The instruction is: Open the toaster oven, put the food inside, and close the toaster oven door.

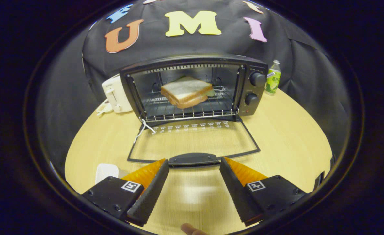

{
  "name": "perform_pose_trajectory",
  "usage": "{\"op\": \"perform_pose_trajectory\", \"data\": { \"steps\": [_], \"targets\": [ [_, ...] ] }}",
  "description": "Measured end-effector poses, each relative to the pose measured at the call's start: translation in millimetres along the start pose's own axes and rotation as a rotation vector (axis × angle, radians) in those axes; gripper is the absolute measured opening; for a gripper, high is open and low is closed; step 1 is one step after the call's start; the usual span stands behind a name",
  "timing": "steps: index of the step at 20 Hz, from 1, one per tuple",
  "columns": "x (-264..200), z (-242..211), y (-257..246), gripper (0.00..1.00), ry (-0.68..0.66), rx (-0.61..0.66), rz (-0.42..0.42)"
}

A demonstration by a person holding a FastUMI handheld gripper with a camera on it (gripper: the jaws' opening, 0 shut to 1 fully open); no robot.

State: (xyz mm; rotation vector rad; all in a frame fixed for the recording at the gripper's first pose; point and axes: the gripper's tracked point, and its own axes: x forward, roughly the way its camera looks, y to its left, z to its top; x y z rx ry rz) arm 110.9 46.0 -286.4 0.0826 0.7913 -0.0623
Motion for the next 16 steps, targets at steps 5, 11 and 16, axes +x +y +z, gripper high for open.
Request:
{"op": "perform_pose_trajectory", "data": {
  "steps": [5, 11, 16],
  "targets": [
    [14.4, -14.7, 0.5, 1.0, 0.047, -0.01, 0.005],
    [15.9, -9.3, 3.9, 1.0, 0.024, -0.002, -0.007],
    [7.2, 0.6, 4.9, 1.0, -0.041, -0.038, -0.022]
  ]
}}
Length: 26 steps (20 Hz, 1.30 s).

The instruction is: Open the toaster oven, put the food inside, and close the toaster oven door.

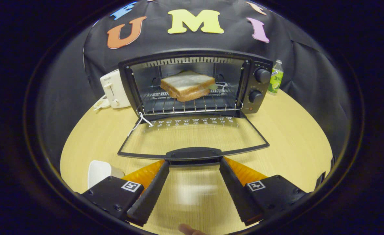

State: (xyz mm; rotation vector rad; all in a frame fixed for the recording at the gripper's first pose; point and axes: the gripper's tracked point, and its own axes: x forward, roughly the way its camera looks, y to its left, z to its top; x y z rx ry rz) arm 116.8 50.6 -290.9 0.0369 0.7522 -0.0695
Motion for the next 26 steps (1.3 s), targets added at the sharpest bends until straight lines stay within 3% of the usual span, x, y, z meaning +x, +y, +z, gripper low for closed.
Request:
{"op": "perform_pose_trajectory", "data": {
  "steps": [9, 26],
  "targets": [
    [-11.2, 11.8, 1.6, 1.0, -0.07, 0.017, 0.014],
    [-30.2, 92.5, 9.5, 1.0, -0.446, 0.019, 0.035]
  ]
}}
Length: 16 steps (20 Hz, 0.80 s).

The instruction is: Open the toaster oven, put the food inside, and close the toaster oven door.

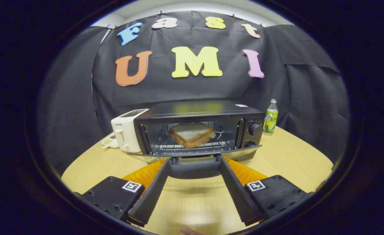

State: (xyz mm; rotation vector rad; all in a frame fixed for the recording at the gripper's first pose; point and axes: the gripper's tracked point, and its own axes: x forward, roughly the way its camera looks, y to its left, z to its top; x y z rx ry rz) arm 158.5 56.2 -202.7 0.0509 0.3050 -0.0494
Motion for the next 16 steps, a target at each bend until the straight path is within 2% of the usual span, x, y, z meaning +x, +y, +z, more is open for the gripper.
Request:
{"op": "perform_pose_trajectory", "data": {
  "steps": [5, 8, 12, 16],
  "targets": [
    [11.7, 20.6, 1.8, 1.0, -0.053, -0.017, 0.0],
    [19.5, 30.5, 2.6, 1.0, -0.053, 0.018, 0.014],
    [17.1, 21.0, -2.5, 1.0, 0.006, 0.079, 0.018],
    [-3.0, 25.7, -6.7, 1.0, 0.008, 0.059, 0.012]
  ]
}}
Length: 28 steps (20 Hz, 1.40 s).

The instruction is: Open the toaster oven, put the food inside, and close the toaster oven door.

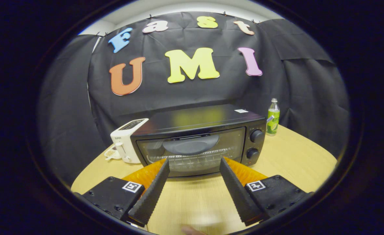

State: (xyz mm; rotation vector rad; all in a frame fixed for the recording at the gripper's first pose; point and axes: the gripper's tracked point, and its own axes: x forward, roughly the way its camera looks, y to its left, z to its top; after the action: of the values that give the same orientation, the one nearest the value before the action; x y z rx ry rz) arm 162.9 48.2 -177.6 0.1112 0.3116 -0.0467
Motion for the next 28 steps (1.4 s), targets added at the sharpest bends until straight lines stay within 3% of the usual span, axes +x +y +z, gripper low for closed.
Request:
{"op": "perform_pose_trajectory", "data": {
  "steps": [5, 18, 28],
  "targets": [
    [-44.0, 27.0, 0.9, 1.0, -0.043, -0.039, 0.003],
    [-211.4, 146.0, -28.5, 1.0, -0.274, -0.026, 0.01],
    [-274.1, 169.0, -30.2, 1.0, -0.361, -0.036, 0.035]
  ]
}}
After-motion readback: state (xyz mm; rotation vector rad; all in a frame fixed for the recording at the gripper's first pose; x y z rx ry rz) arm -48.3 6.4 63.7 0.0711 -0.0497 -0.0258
